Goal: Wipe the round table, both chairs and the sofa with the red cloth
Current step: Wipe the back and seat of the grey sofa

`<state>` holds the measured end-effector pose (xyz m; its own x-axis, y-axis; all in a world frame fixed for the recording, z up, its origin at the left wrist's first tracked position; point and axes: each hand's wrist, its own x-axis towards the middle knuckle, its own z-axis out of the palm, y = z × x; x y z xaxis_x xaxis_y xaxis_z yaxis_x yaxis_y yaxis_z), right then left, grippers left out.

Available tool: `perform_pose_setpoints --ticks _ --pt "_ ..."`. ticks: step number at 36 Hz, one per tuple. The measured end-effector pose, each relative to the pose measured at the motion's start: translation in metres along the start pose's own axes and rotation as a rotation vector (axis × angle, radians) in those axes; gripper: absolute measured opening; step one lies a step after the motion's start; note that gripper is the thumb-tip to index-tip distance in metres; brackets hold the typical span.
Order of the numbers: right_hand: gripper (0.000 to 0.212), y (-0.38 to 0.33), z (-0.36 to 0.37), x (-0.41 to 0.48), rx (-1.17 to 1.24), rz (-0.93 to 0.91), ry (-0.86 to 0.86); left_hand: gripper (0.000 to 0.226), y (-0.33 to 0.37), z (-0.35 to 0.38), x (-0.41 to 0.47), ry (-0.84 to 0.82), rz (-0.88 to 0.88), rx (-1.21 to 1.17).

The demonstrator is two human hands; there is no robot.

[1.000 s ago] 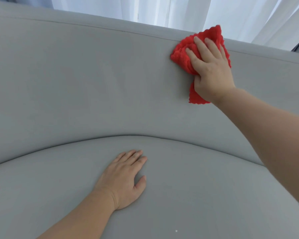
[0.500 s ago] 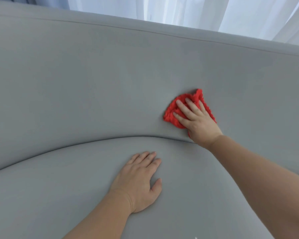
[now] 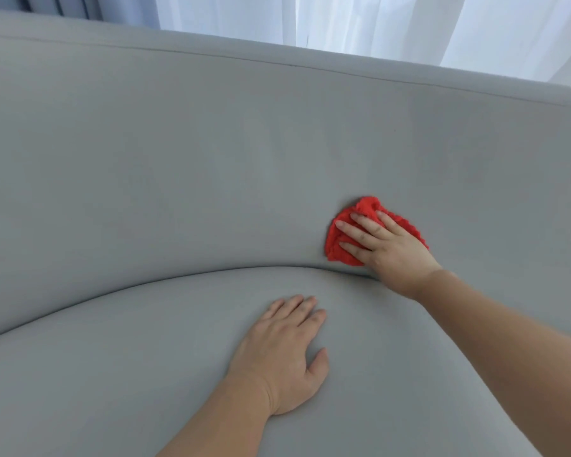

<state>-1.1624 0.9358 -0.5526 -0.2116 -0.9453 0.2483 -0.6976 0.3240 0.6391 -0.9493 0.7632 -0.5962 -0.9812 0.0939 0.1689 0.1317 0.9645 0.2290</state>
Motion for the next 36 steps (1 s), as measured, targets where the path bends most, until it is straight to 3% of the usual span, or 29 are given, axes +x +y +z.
perform_pose_setpoints --ticks 4,9,14,23,27,32,36 --pt "0.053 0.029 -0.042 0.035 -0.022 -0.004 0.107 0.072 0.002 -0.001 0.0 -0.003 -0.004 -0.008" --pt "0.055 0.073 -0.102 0.083 -0.004 0.175 0.187 0.071 0.002 -0.002 0.0 -0.028 -0.018 -0.029" --pt "0.069 0.087 -0.119 0.09 0.146 0.191 0.079 0.073 0.001 -0.003 0.002 -0.05 -0.023 -0.027" --pt "0.072 0.087 -0.127 0.095 0.3 0.262 0.01 0.058 -0.013 -0.031 -0.007 -0.144 0.015 -0.096" --pt "0.072 0.085 -0.127 0.096 0.304 0.273 -0.01 0.06 -0.052 -0.047 -0.047 -0.127 -0.083 -0.023" --pt "0.07 0.08 -0.126 0.095 0.296 0.311 0.015 0.086 -0.101 -0.058 -0.101 -0.124 -0.23 0.065" --pt "0.067 0.073 -0.126 0.097 0.257 0.313 0.032 0.082 -0.108 -0.055 -0.113 0.0 -0.28 0.031"
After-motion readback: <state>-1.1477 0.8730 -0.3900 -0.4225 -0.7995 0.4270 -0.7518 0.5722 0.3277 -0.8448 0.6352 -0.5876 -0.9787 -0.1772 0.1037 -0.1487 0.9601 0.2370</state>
